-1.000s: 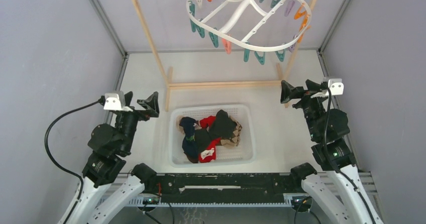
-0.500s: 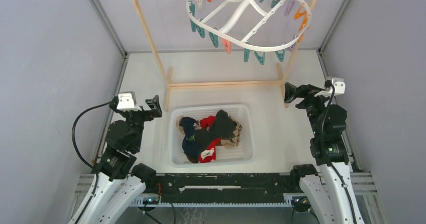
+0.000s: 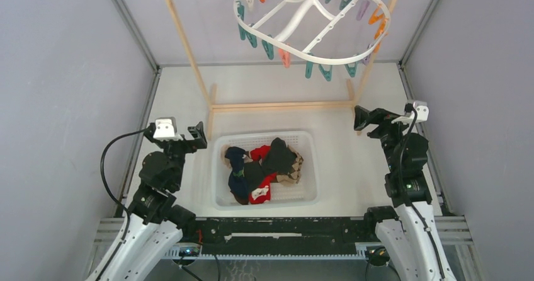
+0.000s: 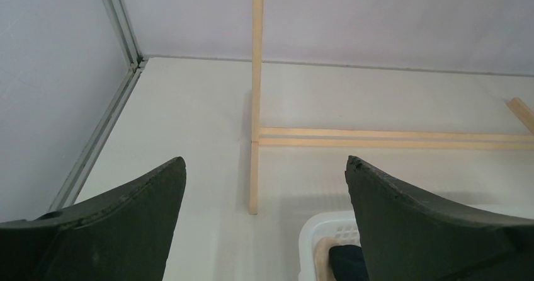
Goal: Remove the socks clipped to the hanger
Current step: Reset both arms
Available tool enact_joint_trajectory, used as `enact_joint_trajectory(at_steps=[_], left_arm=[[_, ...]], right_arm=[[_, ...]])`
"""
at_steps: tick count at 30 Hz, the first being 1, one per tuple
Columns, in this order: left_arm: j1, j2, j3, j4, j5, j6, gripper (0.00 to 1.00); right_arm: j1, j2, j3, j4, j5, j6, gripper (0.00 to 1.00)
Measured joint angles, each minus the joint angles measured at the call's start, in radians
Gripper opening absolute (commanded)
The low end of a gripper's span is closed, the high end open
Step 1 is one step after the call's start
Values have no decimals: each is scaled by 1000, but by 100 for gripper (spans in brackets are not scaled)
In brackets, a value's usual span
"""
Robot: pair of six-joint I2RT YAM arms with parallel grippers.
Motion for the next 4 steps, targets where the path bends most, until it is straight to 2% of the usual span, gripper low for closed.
enact_joint_trajectory(at_steps=[4], left_arm=[[0,0,-14,15,0,0,100]], right_arm=[[0,4,0,21,4,5,100]])
